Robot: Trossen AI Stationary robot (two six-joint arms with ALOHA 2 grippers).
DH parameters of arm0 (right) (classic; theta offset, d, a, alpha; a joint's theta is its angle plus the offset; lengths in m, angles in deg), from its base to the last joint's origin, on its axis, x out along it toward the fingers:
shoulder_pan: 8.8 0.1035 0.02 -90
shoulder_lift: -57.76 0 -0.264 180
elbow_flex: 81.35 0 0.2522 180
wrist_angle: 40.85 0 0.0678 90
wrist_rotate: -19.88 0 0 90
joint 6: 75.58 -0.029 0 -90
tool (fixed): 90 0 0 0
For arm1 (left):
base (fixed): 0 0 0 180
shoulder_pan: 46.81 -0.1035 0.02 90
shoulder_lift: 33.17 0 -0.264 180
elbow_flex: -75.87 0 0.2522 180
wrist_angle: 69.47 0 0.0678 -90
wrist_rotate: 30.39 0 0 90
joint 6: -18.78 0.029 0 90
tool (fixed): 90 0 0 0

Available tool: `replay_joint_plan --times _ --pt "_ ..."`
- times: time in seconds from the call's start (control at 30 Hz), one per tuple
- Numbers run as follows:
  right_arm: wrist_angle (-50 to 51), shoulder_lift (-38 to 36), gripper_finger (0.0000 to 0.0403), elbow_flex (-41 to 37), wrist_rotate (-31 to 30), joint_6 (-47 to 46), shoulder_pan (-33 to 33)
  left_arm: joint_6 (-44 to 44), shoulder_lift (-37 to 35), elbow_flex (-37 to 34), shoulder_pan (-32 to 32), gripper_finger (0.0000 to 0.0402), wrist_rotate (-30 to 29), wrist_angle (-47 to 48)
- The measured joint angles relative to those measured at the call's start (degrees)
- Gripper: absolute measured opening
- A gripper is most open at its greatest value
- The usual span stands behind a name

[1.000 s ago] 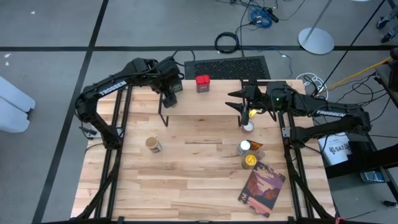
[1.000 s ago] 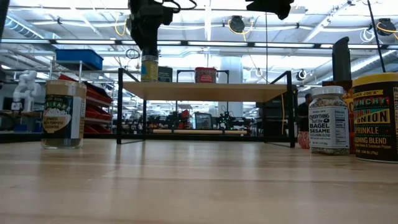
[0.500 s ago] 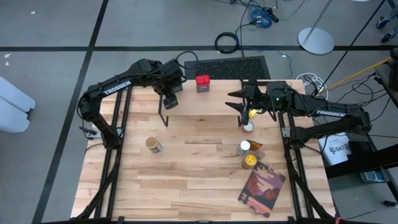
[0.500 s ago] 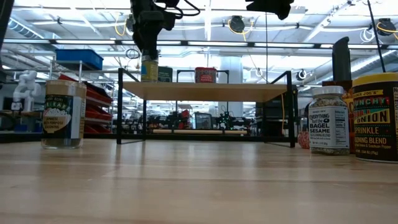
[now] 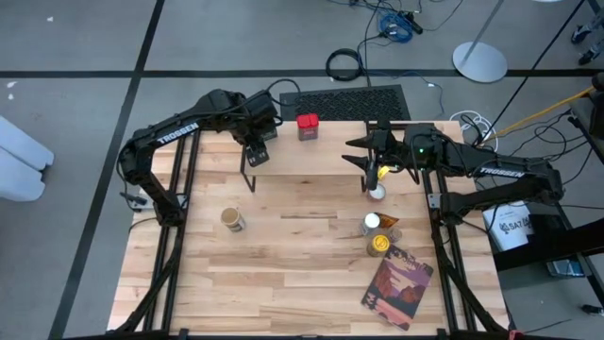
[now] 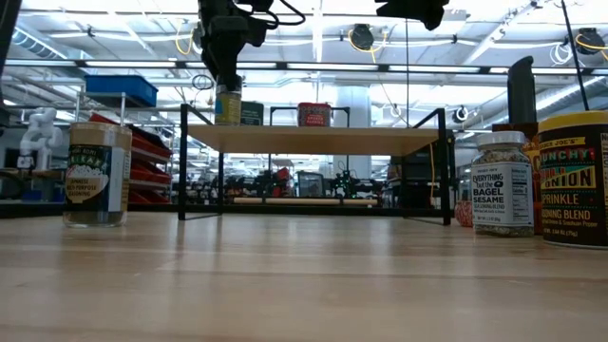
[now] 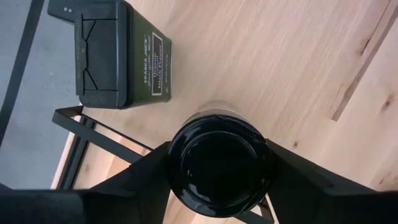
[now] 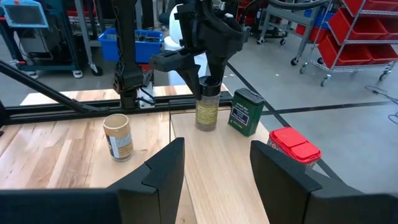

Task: Shelf spices
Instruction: Put the dark yellow spice bottle on the table

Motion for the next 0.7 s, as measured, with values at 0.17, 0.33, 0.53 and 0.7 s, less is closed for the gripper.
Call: replay_joint_plan --times 0.17,0.33,0.53,0.7 --pt "0.0 0.0 0.0171 0.0 0.0 0.0 0.0 -0.4 0.0 0.0 0.0 0.0225 0.2 0.0" --pt "0.0 0.0 0.0171 0.0 -0.1 0.8 0.0 -2.6 0.0 0.0 0.0 0.0224 1.7 0.2" --pt "-0.2 2.1 0.0171 0.0 -0.1 5.0 0.1 -7.4 -0.1 0.0 0.0 0.0224 4.8 0.6" --pt "-3.9 7.6 0.0171 0.0 -0.2 7.2 0.2 -13.8 -0.1 0.3 0.0 0.0224 5.6 0.6"
